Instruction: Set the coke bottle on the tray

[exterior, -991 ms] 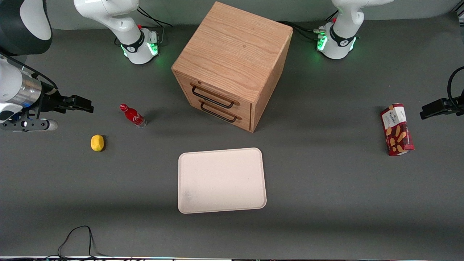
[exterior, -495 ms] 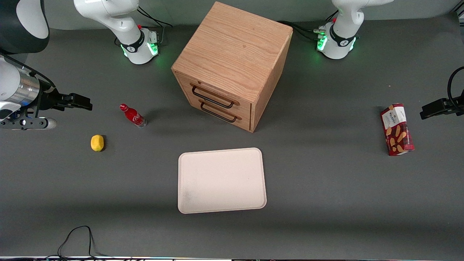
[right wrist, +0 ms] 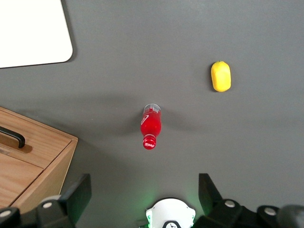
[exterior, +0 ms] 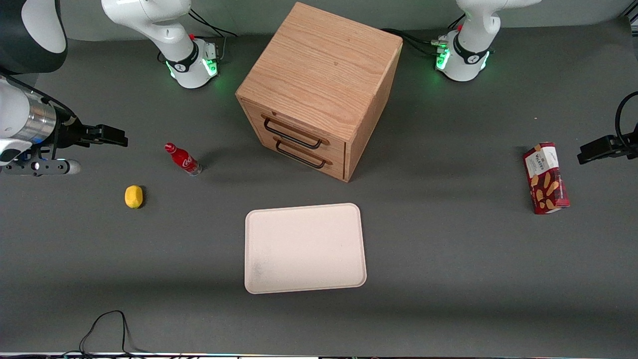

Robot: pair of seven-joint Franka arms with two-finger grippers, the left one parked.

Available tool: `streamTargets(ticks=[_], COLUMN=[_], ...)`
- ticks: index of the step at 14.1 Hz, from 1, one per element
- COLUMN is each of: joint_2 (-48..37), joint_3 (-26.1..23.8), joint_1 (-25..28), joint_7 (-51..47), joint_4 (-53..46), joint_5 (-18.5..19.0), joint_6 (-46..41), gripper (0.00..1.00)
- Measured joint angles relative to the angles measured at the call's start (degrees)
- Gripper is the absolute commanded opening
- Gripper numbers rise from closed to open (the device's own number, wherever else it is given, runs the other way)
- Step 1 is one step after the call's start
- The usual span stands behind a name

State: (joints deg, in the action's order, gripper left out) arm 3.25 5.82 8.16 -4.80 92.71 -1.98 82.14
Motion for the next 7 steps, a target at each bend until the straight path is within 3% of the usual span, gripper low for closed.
streamTargets(ticks=[7], joint_2=[-1.4], joint_3=[0.0], joint_1=[0.1], joint_7=[0.0], joint_4=[0.5], joint_5=[0.0], joint_6=[-1.4], gripper=[1.00])
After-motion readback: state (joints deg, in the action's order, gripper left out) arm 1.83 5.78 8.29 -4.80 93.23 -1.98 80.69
